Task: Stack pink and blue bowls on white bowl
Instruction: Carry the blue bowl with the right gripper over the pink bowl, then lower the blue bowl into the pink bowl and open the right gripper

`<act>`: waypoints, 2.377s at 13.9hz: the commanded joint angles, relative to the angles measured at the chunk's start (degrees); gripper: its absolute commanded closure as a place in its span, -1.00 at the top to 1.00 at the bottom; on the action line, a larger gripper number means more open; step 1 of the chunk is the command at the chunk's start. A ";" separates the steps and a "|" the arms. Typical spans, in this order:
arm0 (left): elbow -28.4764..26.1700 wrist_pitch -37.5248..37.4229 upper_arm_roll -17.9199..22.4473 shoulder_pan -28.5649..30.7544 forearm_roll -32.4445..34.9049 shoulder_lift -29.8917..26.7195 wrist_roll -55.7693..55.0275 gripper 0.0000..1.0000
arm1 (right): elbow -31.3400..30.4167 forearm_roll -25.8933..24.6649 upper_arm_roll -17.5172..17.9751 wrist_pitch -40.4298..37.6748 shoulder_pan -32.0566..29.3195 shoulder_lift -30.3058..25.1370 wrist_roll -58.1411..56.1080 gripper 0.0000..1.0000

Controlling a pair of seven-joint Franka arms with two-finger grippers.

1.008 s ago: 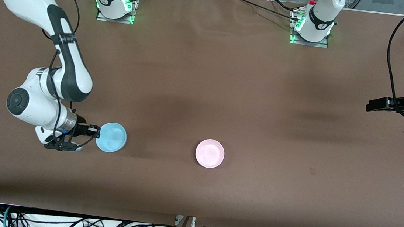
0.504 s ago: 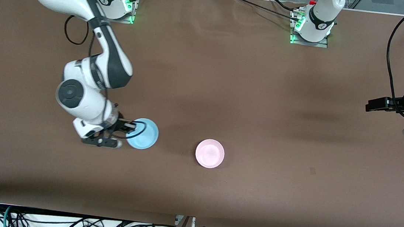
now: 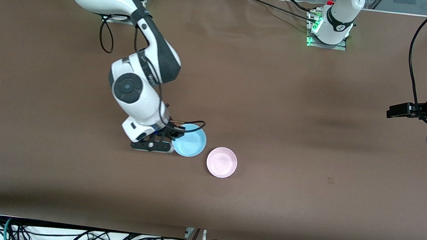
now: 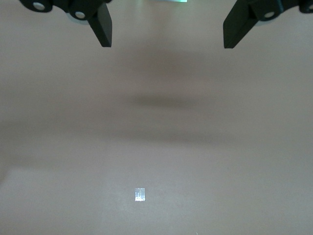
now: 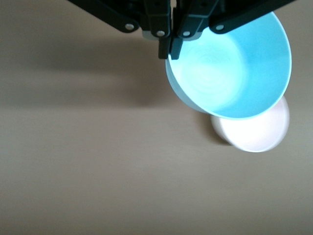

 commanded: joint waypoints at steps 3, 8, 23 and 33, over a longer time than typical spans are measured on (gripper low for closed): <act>-1.12 -0.13 0.04 -0.09 1.42 -1.39 0.01 1.00 | 10.57 -0.68 -0.42 3.66 4.92 9.40 6.34 -1.00; -1.12 -0.13 0.04 -0.09 1.42 -1.39 0.10 1.00 | 11.19 -0.59 -0.24 10.61 5.80 12.13 6.43 -1.00; -1.12 -0.13 0.04 -0.09 1.42 -1.39 0.09 1.00 | 11.80 -0.77 -0.59 21.16 6.33 17.22 5.99 -1.00; -1.12 -0.13 0.04 -0.17 1.42 -1.39 0.01 1.00 | 11.80 -0.86 -0.68 22.31 6.41 19.07 5.73 -1.00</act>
